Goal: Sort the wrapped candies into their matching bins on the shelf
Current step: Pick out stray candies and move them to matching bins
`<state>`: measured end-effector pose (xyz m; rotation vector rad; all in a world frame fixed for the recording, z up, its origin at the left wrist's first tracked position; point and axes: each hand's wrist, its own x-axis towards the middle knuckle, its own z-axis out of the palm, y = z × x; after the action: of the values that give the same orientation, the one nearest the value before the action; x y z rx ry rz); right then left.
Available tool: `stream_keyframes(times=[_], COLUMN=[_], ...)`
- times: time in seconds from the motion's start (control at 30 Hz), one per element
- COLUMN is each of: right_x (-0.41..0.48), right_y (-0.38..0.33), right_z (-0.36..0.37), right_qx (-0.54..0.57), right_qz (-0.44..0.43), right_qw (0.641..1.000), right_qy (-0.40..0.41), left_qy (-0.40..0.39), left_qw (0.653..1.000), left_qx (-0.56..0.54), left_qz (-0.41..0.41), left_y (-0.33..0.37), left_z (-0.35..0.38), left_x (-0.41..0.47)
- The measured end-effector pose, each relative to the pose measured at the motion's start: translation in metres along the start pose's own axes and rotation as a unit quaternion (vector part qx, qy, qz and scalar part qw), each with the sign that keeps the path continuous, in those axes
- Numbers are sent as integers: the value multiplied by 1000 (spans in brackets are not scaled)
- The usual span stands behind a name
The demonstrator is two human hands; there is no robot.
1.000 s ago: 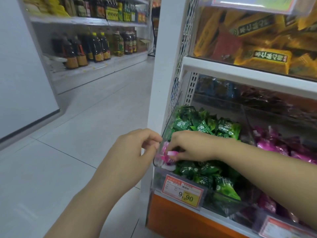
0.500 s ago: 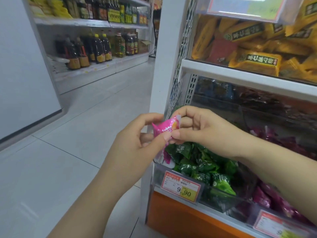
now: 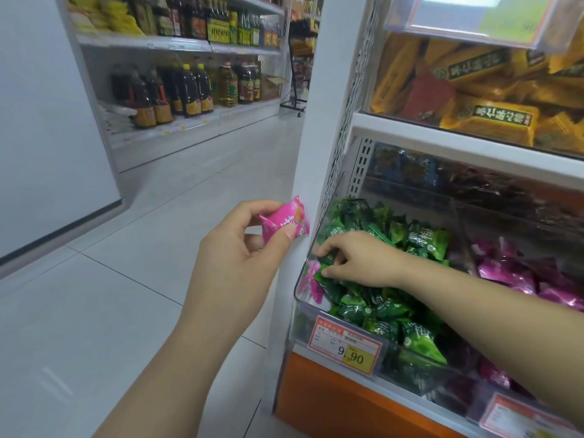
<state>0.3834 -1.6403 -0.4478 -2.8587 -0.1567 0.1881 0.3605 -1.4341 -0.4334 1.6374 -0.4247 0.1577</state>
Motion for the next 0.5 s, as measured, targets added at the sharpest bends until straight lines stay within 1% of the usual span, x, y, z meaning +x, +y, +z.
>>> stream_keyframes(times=[0.13,0.23,0.4,0.5], right_x=[5,4,1,-2], right_y=[5,4,-1,1], right_z=[3,11,14,12], right_qx=[-45,-88,-177,-215], right_qz=[-29,-29,-21,-37], right_qw=[998,994,983,974], right_qy=[-26,-55,-39,-54], left_qy=[-6,-8,-6,-5], left_qw=[1000,1000,1000,1000], left_qx=[7,11,9,17], left_qz=[-1,3,5,-1], left_y=[-1,1,0,-3], left_z=[1,2,0,-4], left_x=[-1,-2,-2,-1])
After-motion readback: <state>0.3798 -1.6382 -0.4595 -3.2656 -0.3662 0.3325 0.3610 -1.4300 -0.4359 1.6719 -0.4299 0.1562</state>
